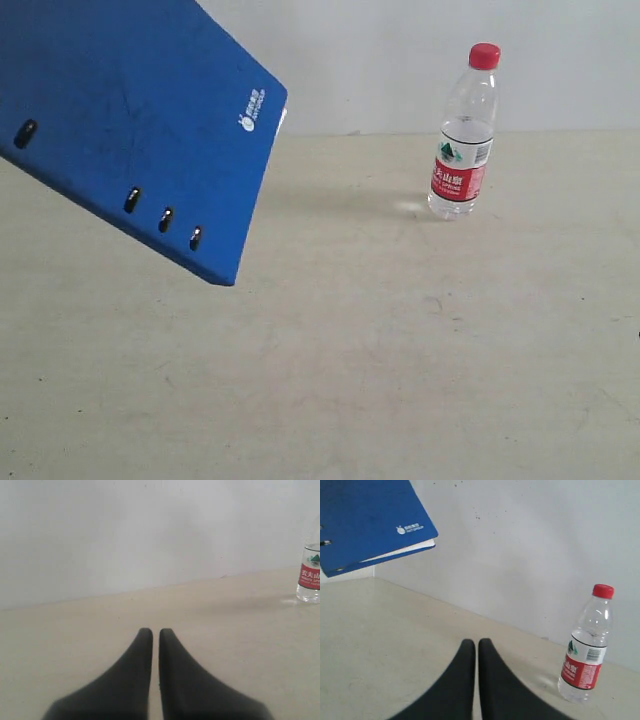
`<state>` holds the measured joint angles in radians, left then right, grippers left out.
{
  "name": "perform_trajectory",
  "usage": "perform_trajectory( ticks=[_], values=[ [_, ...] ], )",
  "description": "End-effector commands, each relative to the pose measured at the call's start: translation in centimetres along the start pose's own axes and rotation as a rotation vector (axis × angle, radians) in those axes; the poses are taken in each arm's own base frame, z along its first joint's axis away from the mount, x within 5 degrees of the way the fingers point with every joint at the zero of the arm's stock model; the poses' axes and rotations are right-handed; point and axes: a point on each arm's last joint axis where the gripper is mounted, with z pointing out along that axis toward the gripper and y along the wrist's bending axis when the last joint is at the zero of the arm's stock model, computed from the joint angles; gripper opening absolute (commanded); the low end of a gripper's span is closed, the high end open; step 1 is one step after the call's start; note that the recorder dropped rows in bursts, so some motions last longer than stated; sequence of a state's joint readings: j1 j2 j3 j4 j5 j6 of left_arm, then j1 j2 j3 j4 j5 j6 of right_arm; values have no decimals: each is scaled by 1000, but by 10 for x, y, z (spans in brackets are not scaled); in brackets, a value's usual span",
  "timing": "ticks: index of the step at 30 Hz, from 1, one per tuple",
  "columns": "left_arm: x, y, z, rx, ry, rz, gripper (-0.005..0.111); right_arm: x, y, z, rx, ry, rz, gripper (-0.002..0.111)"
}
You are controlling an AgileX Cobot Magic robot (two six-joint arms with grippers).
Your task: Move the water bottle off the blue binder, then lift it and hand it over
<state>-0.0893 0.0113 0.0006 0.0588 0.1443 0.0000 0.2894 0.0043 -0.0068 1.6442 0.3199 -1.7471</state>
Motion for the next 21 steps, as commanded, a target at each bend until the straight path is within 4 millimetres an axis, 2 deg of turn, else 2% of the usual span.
perform_trajectory(
  ticks=[1, 4, 7, 17, 21],
  values=[
    [3, 0, 0, -3, 37, -119, 4, 4, -11, -1, 124, 24, 16, 0],
    [3, 0, 0, -4, 34, -148, 4, 6, -22, -3, 250, 32, 116, 0],
    [0, 0, 0, -2, -1, -141, 4, 6, -24, -4, 275, 26, 180, 0],
    [-3, 0, 0, 0, -33, -130, 4, 6, -25, -4, 281, 23, 205, 0],
    [-3, 0, 0, 0, -33, -130, 4, 8, -35, -7, 402, 32, 203, 0]
  ],
)
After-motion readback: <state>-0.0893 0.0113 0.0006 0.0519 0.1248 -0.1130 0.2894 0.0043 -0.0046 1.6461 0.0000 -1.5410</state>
